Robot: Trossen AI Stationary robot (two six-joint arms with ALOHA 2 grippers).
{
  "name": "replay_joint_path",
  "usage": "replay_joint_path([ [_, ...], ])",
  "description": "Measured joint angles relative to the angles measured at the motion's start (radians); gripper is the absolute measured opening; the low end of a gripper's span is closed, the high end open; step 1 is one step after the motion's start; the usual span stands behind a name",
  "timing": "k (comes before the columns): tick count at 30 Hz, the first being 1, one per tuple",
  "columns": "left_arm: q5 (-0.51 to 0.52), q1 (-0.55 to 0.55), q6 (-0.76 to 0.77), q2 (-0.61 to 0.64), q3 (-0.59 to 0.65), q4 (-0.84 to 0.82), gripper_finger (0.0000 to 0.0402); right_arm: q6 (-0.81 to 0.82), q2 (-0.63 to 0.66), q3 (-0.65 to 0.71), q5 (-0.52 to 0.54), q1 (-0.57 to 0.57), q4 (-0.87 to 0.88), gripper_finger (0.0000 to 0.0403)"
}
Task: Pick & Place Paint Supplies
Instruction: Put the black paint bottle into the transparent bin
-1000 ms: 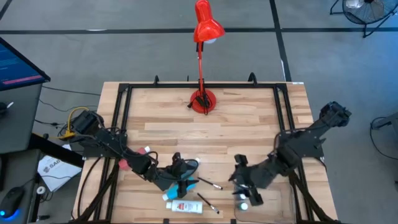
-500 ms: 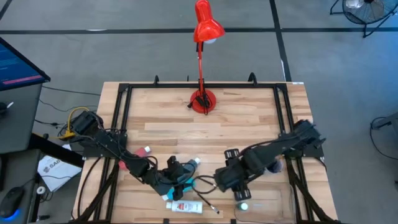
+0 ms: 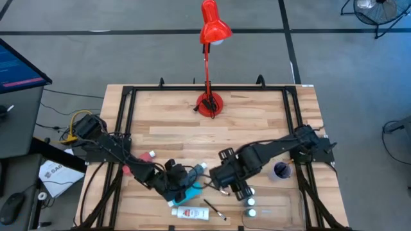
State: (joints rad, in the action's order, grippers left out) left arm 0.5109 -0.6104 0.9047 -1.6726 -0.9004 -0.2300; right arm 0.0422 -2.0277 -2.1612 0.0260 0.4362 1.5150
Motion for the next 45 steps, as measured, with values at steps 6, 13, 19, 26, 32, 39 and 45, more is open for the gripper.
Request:
replay_joint_path([
  [6,-0.113,0.054,0.010,0.000,-0.001,-0.150,0.0246,0.000,0.000,0.000,0.000,-0.025,0.002,0.0228],
  [13,-0.203,0.106,-0.031,0.000,0.008,-0.207,0.0246,0.076,0.000,0.000,0.000,-0.028,0.036,0.0228],
  [19,-0.248,0.166,-0.056,0.002,0.082,-0.177,0.0243,0.090,0.000,0.000,0.000,-0.024,0.056,0.0228],
  [26,-0.234,0.173,-0.077,0.006,0.129,-0.095,0.0205,0.169,0.000,0.000,-0.031,-0.026,0.056,0.0228],
  [32,-0.240,0.181,-0.156,0.004,0.129,-0.063,0.0209,0.196,0.000,0.000,-0.108,-0.033,0.056,0.0228],
  [39,-0.246,0.193,-0.196,0.002,0.129,-0.038,0.0228,0.251,0.001,0.013,-0.151,-0.026,0.056,0.0228],
  [45,-0.243,0.199,-0.228,-0.001,0.130,-0.006,0.0216,0.267,0.002,0.048,-0.190,-0.022,0.056,0.0228],
])
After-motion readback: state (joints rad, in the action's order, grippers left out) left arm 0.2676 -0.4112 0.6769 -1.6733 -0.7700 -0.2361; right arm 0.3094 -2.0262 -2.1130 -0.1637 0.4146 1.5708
